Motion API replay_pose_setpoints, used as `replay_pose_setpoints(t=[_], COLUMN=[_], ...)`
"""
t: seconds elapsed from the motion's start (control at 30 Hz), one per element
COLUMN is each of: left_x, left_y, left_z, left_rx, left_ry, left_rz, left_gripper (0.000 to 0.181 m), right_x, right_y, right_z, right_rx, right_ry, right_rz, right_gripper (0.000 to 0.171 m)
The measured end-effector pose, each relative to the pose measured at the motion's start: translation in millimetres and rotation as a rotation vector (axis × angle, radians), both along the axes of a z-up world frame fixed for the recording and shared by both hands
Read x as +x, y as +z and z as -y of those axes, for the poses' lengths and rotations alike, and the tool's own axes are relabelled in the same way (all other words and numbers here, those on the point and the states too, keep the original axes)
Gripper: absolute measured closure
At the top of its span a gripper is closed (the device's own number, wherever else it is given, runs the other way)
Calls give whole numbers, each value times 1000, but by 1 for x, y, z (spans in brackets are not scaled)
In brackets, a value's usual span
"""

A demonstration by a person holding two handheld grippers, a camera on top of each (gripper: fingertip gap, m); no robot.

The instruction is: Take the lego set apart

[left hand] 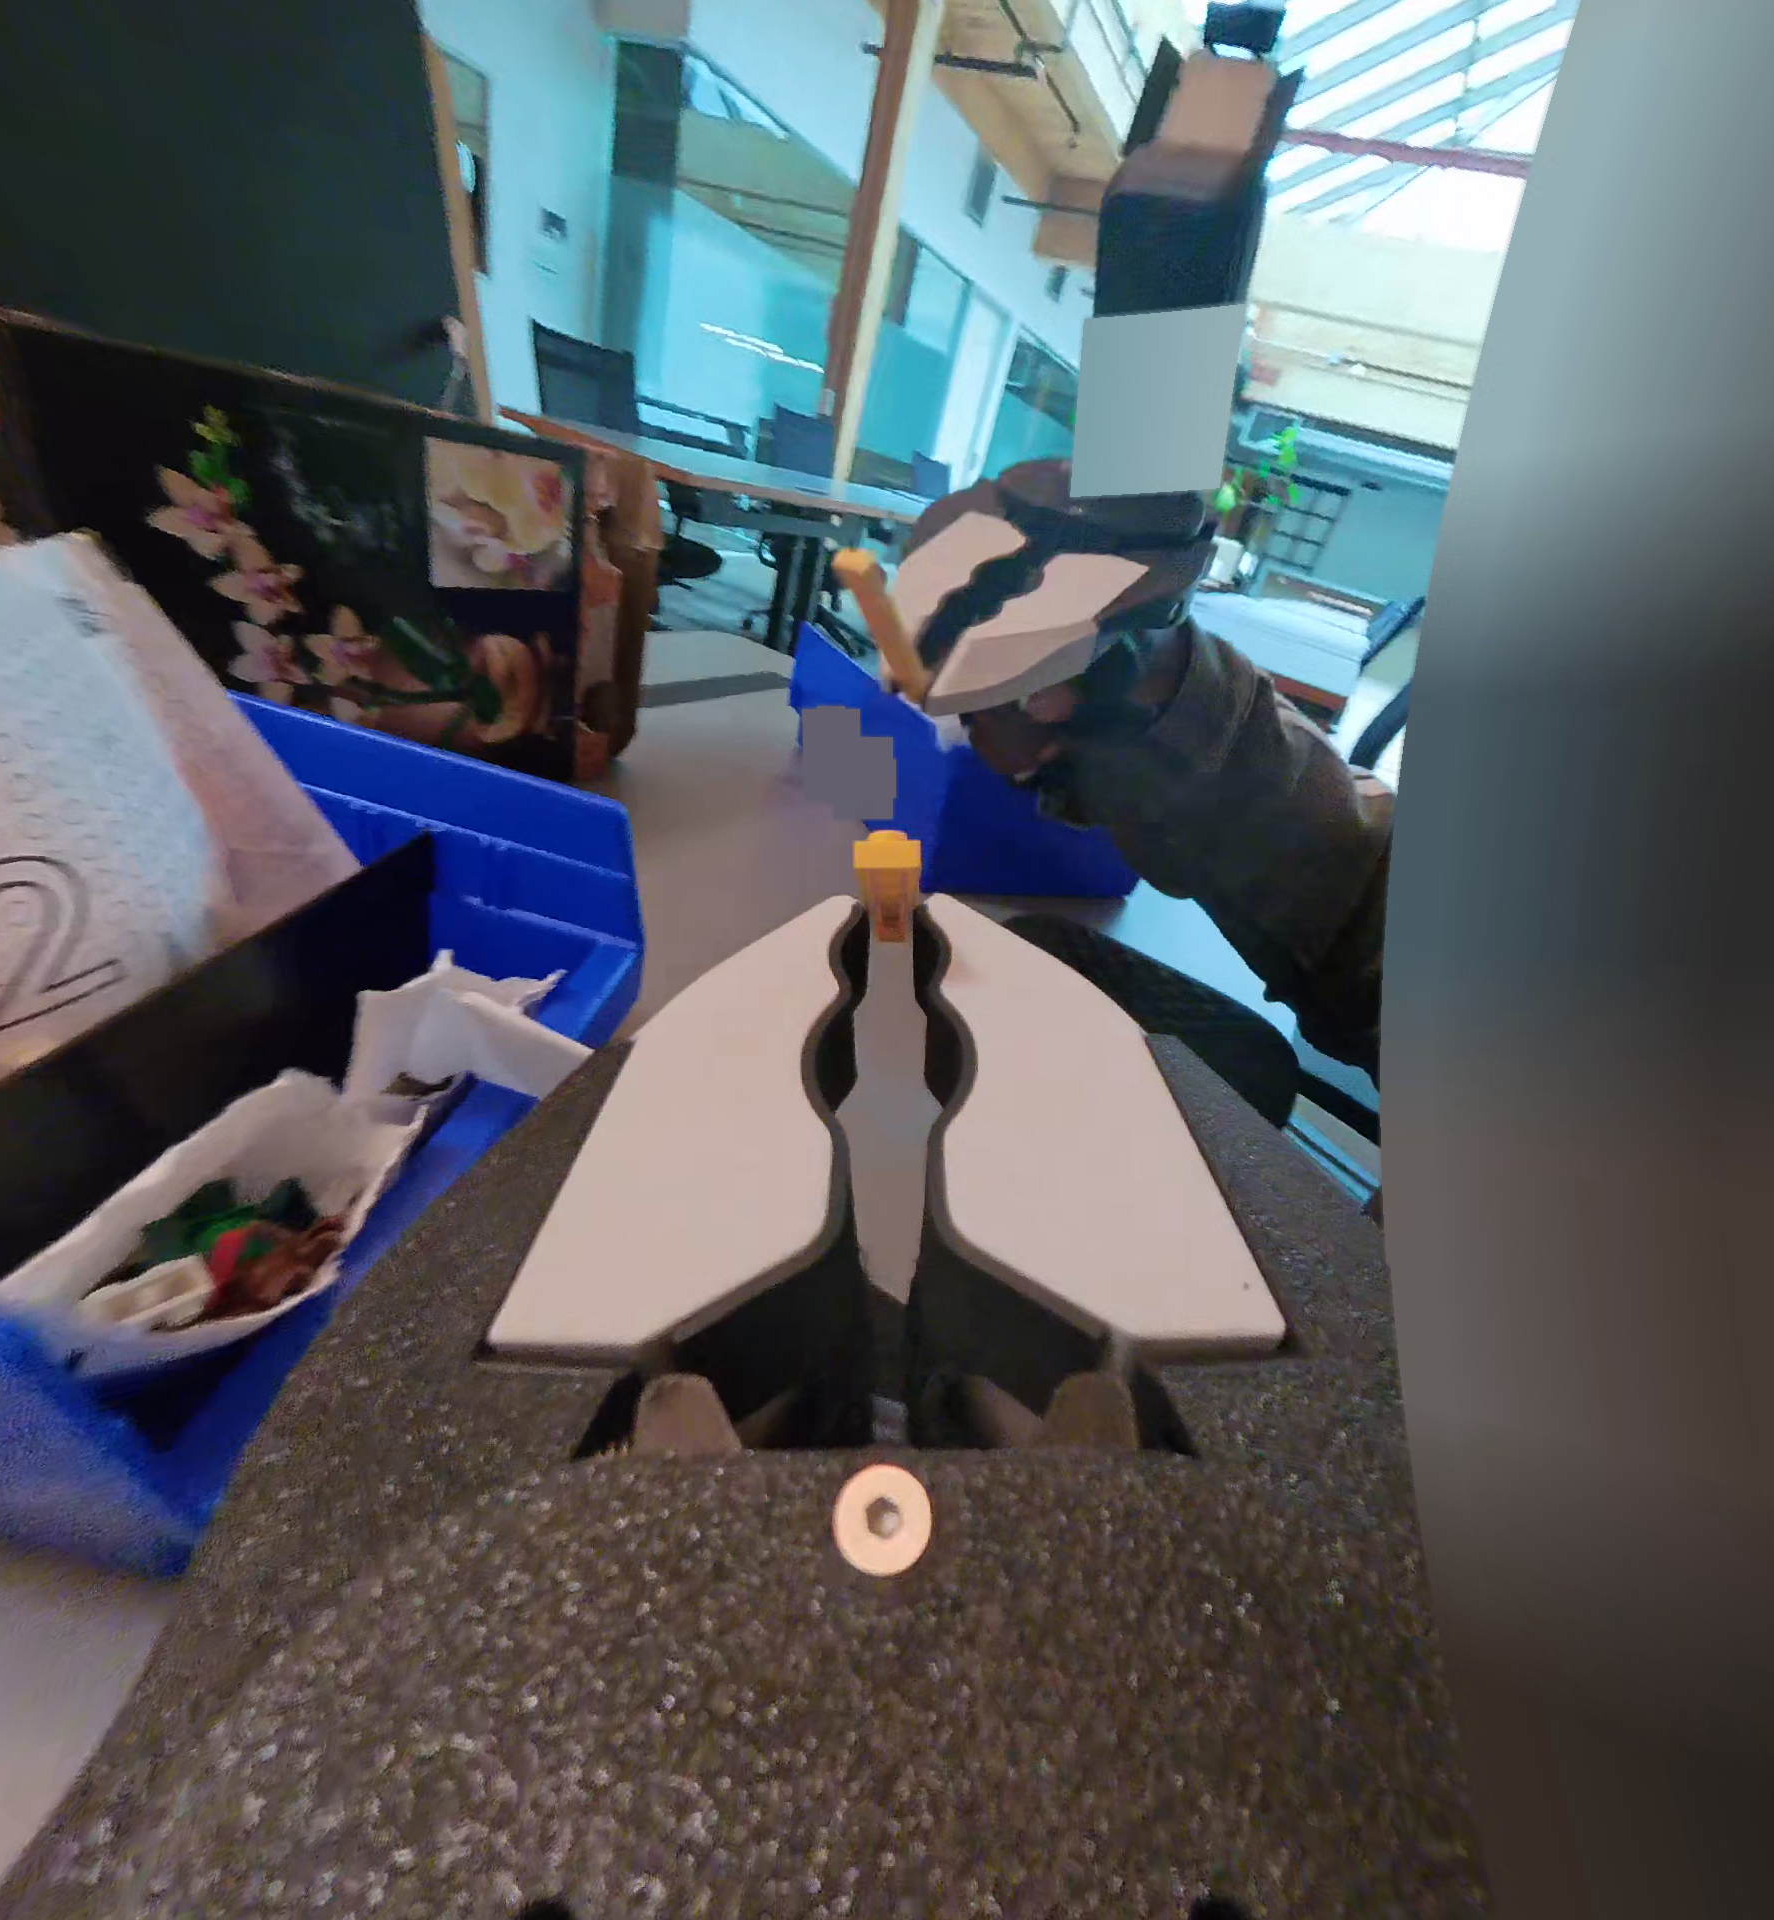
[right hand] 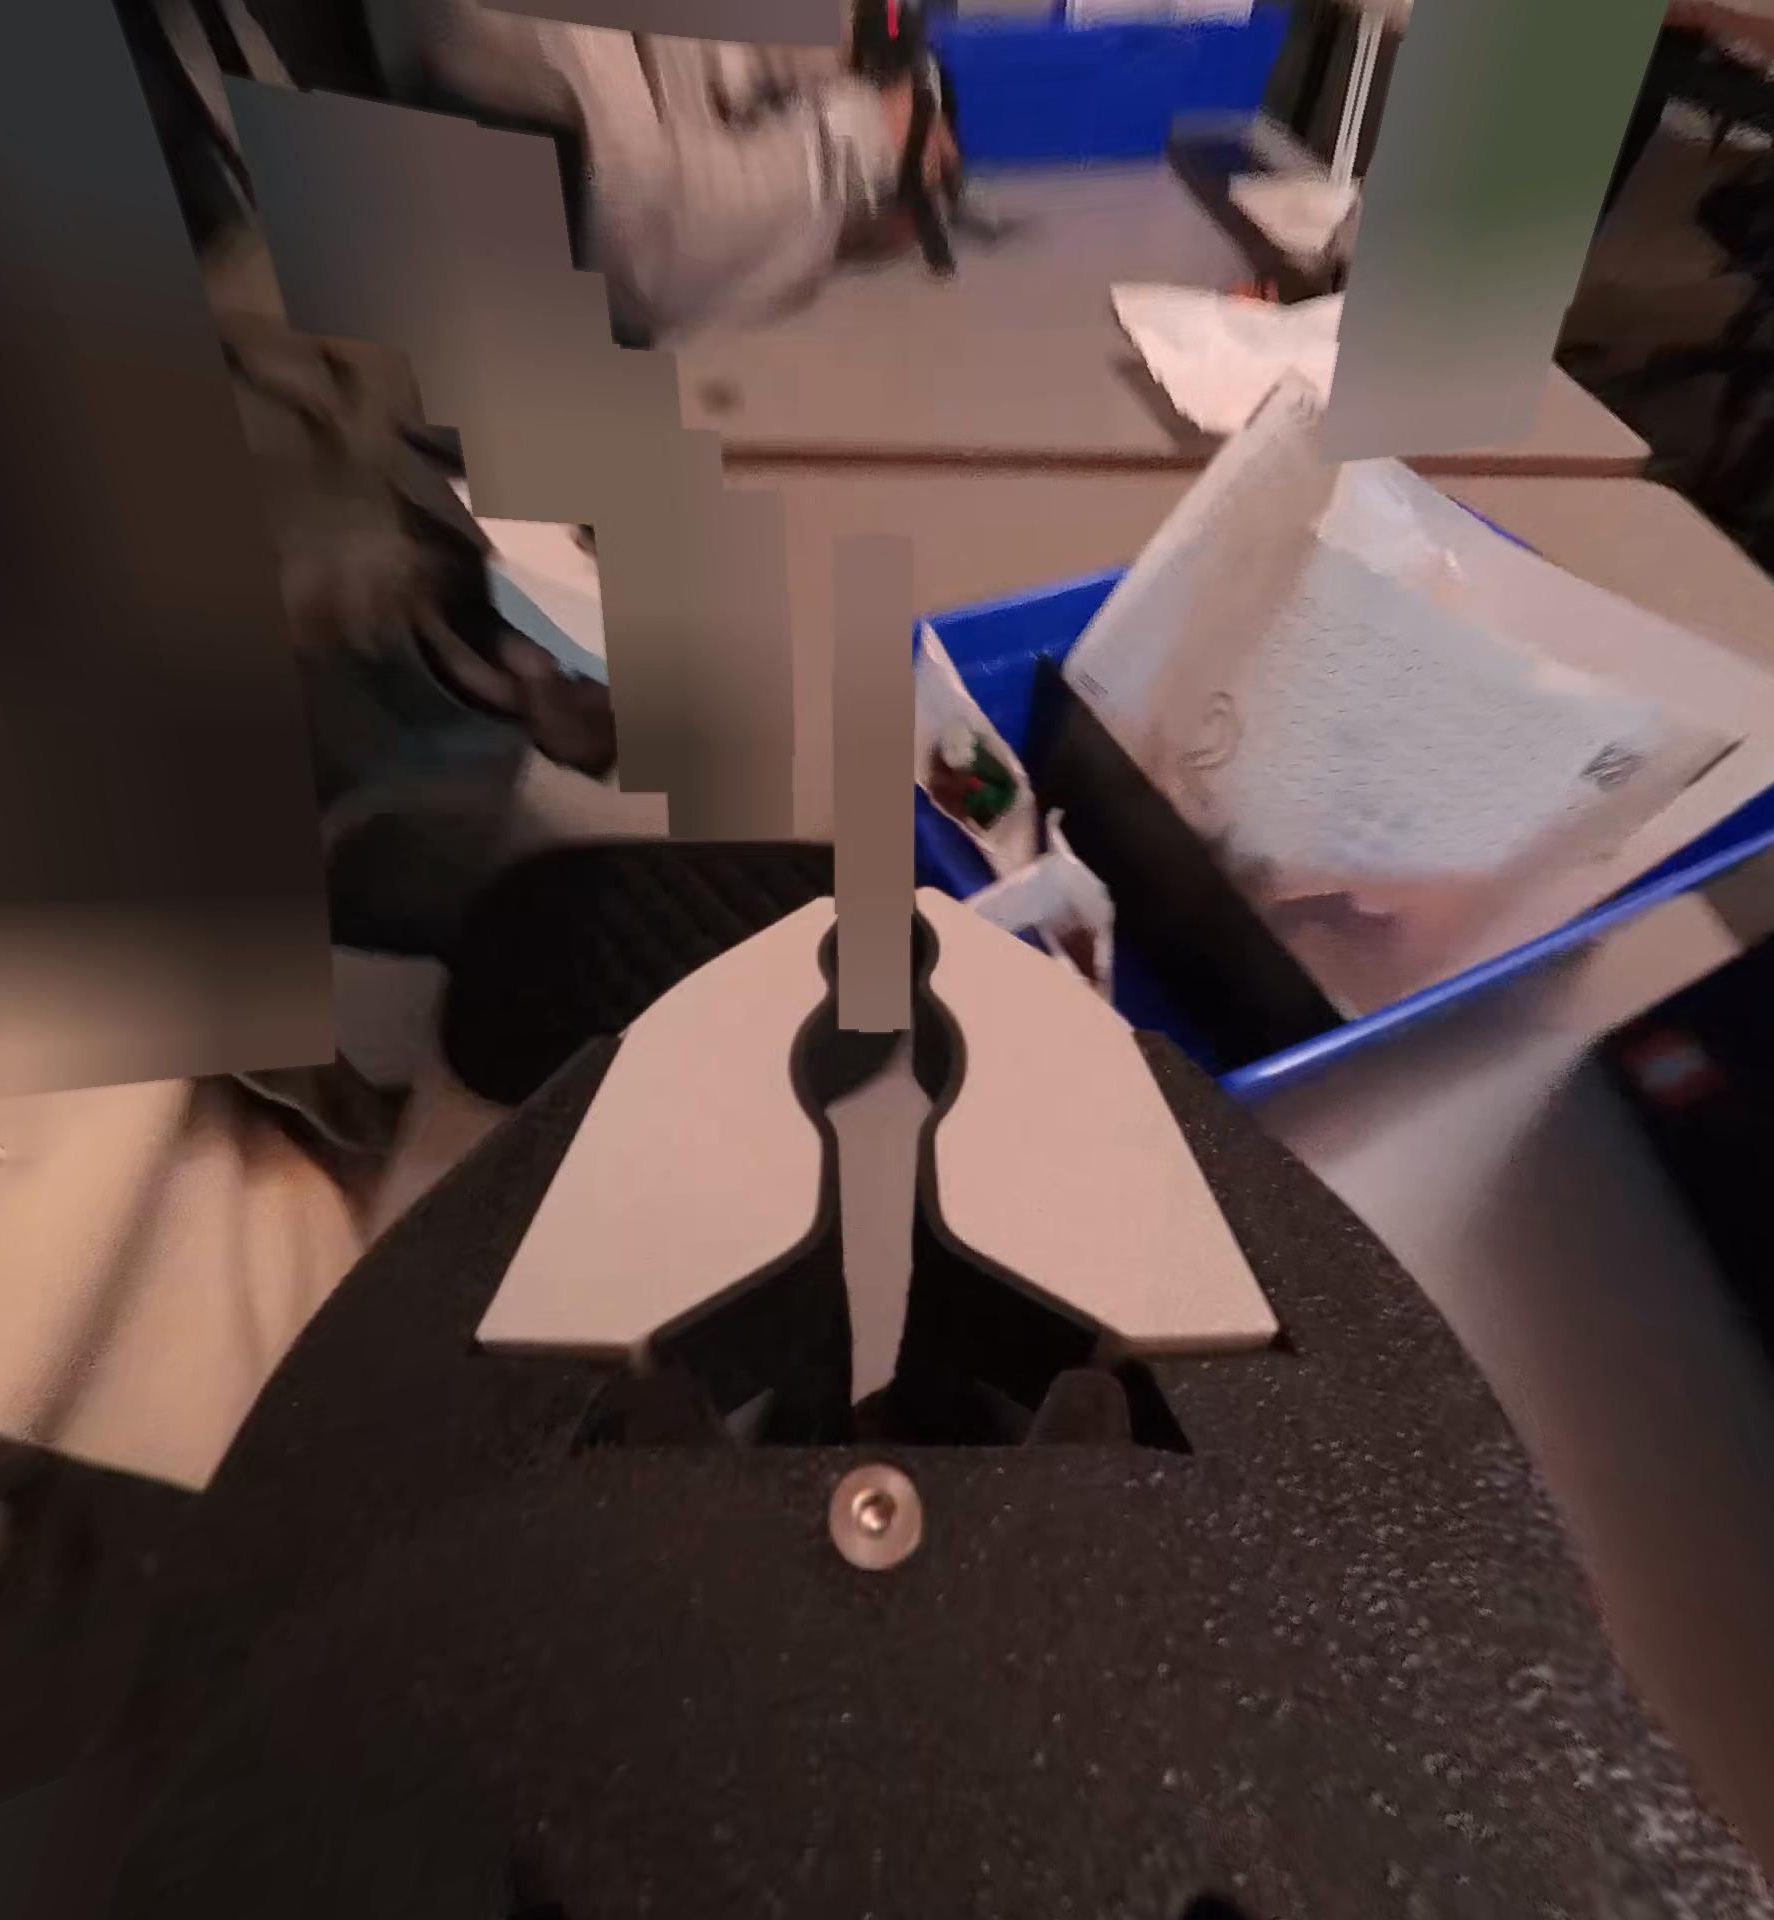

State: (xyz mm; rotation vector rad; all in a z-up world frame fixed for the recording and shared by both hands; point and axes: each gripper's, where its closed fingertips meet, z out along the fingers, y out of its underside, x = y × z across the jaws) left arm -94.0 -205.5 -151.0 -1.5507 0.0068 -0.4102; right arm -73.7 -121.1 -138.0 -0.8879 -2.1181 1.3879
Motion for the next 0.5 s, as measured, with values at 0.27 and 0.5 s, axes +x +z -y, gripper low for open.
replay_pose_setpoints(t=[0.27,0.5], left_x=[-16,-38], left_y=[1,23], left_z=[13,18], left_rx=[13,62], left_ry=[103,150], left_rz=[-71,-105], left_gripper=[174,174], right_x=[-120,-208], right_y=[26,-4], right_z=[-39,-60], right_rx=[770,1091], right_ry=[-29,80], right_rz=[-38,233], right_gripper=[164,164])
